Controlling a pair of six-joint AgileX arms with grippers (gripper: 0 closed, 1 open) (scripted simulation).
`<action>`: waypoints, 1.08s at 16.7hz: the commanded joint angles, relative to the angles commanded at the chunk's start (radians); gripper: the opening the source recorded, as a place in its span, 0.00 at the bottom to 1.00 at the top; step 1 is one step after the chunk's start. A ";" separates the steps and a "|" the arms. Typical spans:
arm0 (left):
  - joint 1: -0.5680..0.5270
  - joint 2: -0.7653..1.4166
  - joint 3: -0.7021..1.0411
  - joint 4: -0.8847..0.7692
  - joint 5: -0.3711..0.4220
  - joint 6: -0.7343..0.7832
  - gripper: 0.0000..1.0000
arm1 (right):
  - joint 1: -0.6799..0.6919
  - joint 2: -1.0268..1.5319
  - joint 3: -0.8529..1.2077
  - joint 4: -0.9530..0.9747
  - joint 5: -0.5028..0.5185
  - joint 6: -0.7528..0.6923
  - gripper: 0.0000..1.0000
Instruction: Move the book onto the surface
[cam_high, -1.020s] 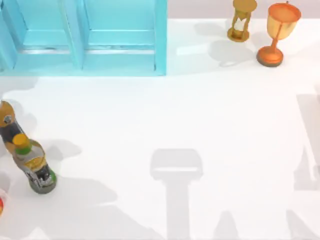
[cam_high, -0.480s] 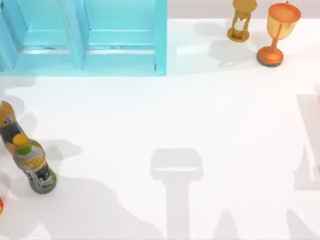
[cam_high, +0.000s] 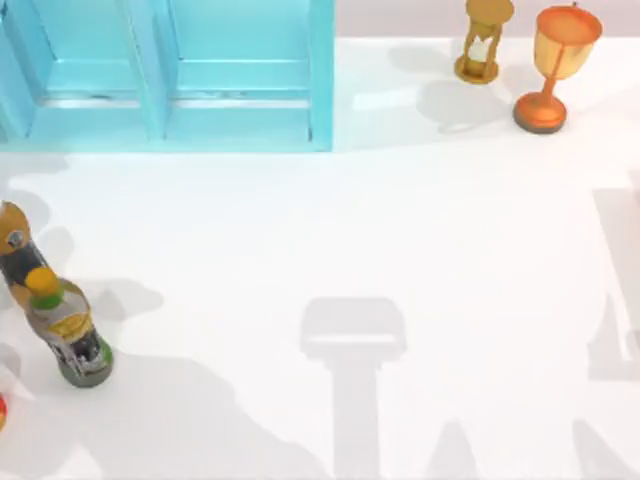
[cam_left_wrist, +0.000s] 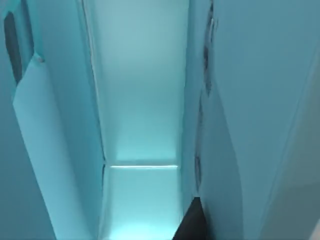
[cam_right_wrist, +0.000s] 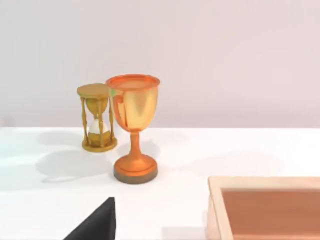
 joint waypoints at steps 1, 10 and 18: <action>0.000 0.000 0.000 0.000 0.000 0.000 0.10 | 0.000 0.000 0.000 0.000 0.000 0.000 1.00; 0.000 0.000 0.000 0.000 0.000 0.000 0.00 | 0.000 0.000 0.000 0.000 0.000 0.000 1.00; 0.086 -0.218 -0.079 -0.158 0.074 0.048 0.00 | 0.000 0.000 0.000 0.000 0.000 0.000 1.00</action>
